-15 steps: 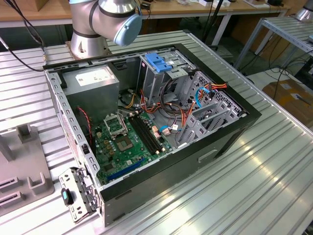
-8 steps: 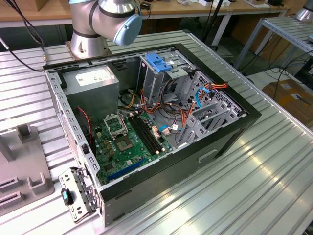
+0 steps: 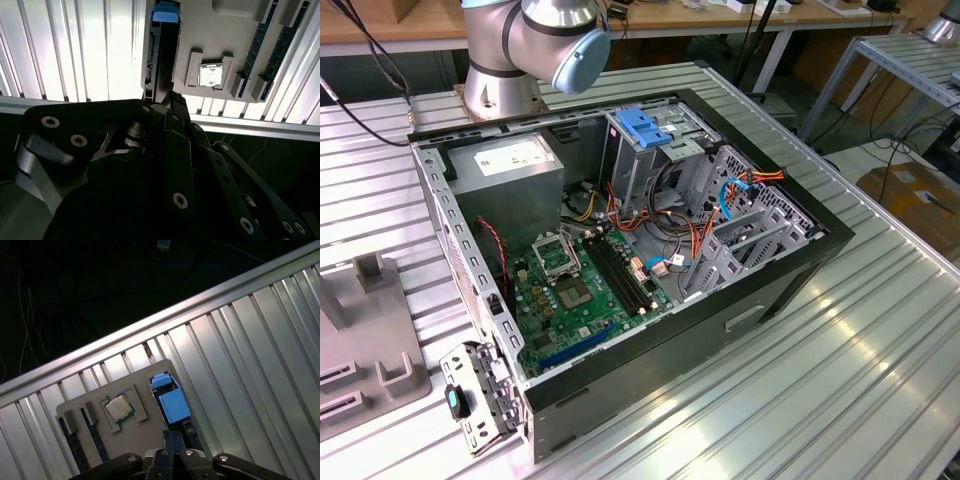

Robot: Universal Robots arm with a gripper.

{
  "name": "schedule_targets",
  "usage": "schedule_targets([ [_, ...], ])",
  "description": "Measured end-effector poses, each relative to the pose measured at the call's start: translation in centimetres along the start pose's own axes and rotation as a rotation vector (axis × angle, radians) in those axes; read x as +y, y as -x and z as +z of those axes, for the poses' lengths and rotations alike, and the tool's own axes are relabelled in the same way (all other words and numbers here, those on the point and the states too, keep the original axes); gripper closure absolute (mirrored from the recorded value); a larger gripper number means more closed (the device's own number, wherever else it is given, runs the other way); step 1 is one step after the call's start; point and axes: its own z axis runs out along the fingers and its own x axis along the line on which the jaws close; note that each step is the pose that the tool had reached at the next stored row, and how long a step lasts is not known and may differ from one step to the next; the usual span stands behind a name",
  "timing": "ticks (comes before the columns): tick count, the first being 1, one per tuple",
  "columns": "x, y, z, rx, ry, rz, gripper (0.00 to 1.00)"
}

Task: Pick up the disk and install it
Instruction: 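Pick up the disk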

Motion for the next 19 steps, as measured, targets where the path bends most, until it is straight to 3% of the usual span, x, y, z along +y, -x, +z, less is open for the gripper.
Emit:
schedule_targets([
  [11, 0.0, 0.0, 0.0, 0.0002, 0.0, -0.004, 0.89],
  [19, 0.02, 0.04, 0.05, 0.0006, -0.0068, -0.116, 0.89],
])
